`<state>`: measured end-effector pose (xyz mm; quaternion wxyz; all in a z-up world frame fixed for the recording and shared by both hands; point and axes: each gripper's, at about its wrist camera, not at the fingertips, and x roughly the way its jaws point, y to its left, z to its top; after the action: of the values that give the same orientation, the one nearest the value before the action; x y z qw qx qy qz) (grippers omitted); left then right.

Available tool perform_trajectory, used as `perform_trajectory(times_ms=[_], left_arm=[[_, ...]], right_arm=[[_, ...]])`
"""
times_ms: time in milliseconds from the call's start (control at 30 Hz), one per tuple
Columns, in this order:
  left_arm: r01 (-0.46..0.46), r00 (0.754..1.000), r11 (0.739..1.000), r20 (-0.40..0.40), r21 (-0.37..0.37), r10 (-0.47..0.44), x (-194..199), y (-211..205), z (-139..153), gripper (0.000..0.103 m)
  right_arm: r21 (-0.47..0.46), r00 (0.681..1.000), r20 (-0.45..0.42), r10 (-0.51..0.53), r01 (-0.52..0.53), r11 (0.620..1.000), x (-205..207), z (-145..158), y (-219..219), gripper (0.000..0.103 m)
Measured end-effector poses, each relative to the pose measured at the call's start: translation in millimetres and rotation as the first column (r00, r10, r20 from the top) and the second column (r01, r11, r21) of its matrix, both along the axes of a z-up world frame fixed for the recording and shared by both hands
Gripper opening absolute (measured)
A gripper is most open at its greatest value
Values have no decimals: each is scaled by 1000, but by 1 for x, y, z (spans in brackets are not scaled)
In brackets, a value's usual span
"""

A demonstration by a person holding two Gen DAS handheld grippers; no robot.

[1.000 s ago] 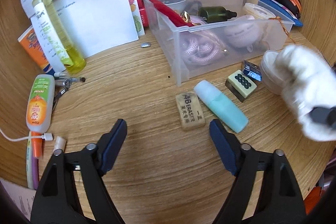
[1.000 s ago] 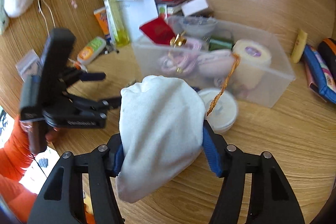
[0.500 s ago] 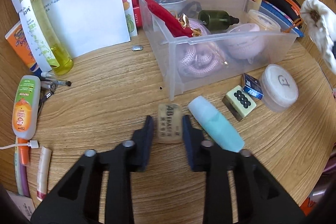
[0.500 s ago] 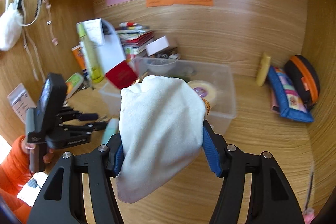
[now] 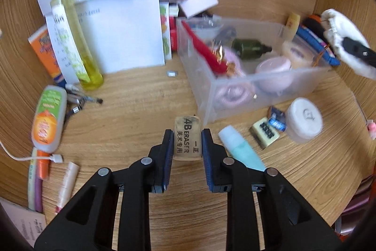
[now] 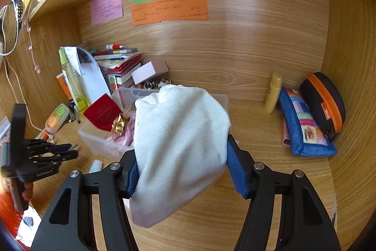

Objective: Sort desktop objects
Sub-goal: 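Grasp the wooden eraser with the left tool while the right tool carries the white cloth toward the box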

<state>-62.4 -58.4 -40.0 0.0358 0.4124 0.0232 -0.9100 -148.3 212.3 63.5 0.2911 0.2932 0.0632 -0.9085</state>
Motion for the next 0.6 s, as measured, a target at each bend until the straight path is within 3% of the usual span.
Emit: perform_trajectory(times_ms=[400, 600], left_arm=[[22, 994, 999, -108, -34, -25, -8, 11, 49, 23], [30, 992, 999, -122, -31, -33, -14, 15, 57, 23]], right_arm=[[-20, 998, -36, 53, -53, 998, -34, 15, -35, 59], [-19, 995, -40, 88, -89, 996, -45, 16, -61, 59]])
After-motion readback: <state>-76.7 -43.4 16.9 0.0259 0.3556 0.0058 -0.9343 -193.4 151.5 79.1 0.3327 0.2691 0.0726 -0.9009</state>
